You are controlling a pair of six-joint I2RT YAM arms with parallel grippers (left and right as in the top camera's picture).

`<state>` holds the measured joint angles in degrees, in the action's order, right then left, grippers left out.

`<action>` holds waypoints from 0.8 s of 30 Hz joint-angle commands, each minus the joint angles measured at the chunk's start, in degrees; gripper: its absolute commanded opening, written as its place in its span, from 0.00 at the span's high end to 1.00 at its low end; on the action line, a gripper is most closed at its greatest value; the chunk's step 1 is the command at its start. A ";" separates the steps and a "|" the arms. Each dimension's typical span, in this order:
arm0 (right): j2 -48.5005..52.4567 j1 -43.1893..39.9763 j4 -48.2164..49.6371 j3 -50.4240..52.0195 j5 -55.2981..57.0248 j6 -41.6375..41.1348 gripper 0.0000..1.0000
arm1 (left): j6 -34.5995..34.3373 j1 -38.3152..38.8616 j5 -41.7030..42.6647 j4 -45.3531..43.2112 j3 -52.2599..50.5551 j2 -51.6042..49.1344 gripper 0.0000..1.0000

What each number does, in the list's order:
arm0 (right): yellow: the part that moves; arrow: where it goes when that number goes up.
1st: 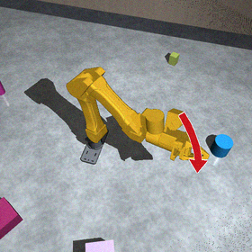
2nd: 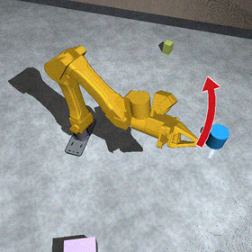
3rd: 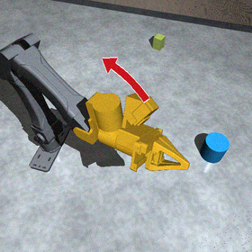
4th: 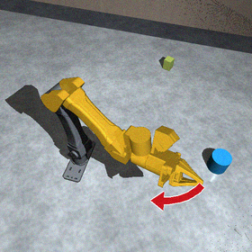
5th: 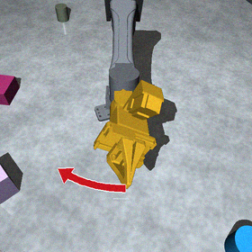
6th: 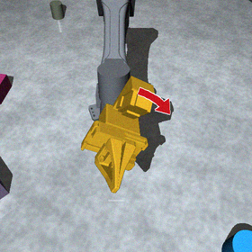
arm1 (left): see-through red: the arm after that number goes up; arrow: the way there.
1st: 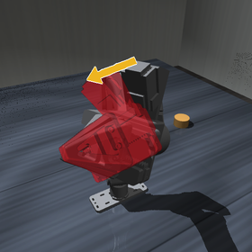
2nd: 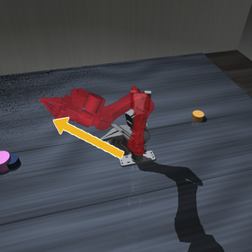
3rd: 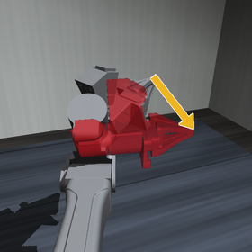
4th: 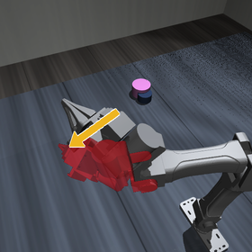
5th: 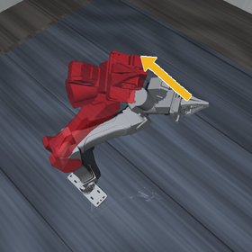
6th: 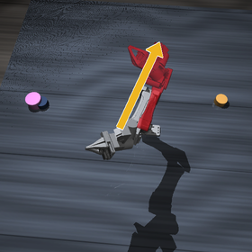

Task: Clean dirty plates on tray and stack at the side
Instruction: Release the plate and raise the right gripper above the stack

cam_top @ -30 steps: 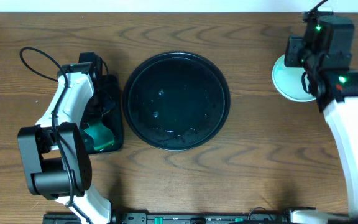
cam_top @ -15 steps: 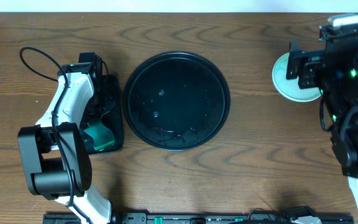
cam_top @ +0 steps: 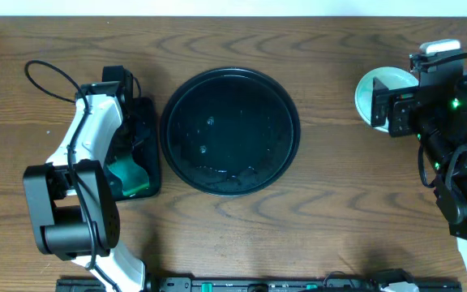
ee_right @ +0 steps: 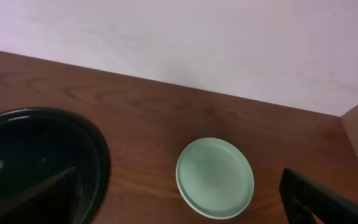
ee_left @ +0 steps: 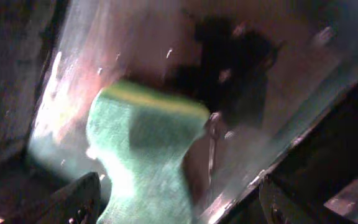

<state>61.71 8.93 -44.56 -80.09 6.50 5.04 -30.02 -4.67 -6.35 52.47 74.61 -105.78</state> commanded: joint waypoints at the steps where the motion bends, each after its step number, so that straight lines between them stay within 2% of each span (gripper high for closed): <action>1: 0.24 0.87 -0.07 -0.26 0.55 0.37 0.01 | -0.31 0.13 -0.09 -0.70 0.61 -0.52 0.18; 6: 0.11 0.87 0.44 -0.26 0.55 0.39 0.01 | 1.11 0.07 3.15 -0.81 0.81 1.05 0.18; 10: 0.11 0.87 0.83 -0.26 0.55 0.39 0.01 | 4.42 0.57 4.44 -1.01 2.51 8.98 0.18; 15: 0.11 0.87 0.85 -0.26 0.63 0.42 0.01 | 8.92 2.05 4.22 -1.05 4.48 25.62 0.18; 18: 0.11 0.87 0.59 -0.26 0.94 0.39 0.01 | 9.90 2.95 4.24 -1.68 5.05 39.50 0.18; 24: 0.17 0.87 -1.49 -0.26 0.94 0.39 0.01 | 10.12 3.10 4.22 -1.64 5.03 58.45 0.18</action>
<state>61.87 8.93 -45.52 -80.09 6.74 5.04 -21.54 -1.67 -1.85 50.28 79.66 -54.46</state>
